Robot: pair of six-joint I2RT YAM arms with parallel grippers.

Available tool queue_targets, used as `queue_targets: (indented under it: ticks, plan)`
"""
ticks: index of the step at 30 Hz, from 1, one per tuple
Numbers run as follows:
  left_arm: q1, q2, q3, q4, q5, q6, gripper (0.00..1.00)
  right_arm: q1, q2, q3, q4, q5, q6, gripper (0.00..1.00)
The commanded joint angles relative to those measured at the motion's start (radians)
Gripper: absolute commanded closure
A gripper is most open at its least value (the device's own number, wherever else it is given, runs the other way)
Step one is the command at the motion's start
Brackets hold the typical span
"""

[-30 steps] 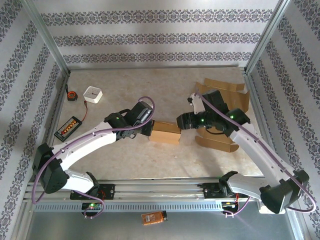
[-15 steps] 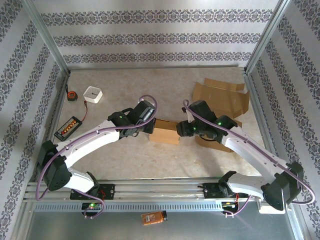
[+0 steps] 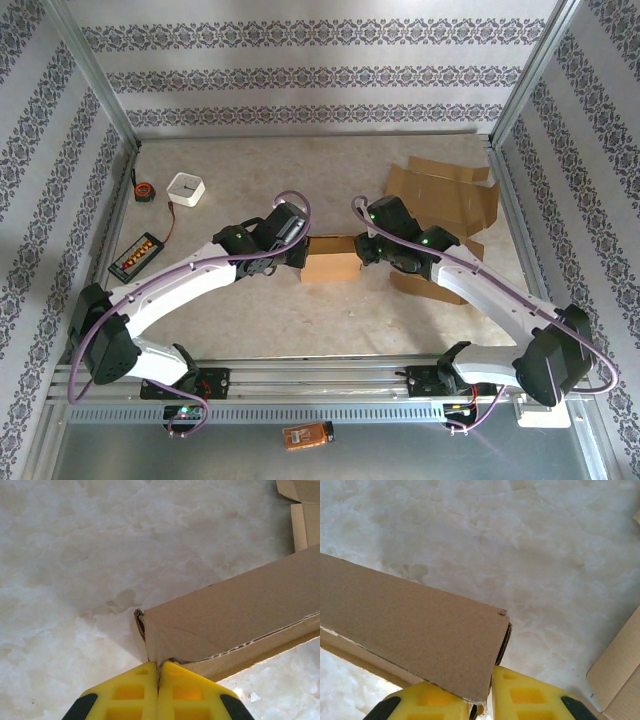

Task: Fold the paper box

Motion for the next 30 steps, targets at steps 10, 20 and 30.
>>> queue_targets:
  ticks: [10,20,30]
  plan:
    - [-0.005,0.092,-0.072,-0.066,0.100,-0.013,1.00,0.009,0.054,0.007,-0.045,0.010,-0.037,0.80]
    - [-0.005,0.058,-0.018,0.031,0.192,-0.038,1.00,0.009,0.054,0.007,-0.047,-0.002,-0.037,0.80]
    - [-0.005,0.133,-0.021,-0.002,0.178,-0.039,1.00,0.009,0.056,0.001,-0.047,-0.009,-0.037,0.79]
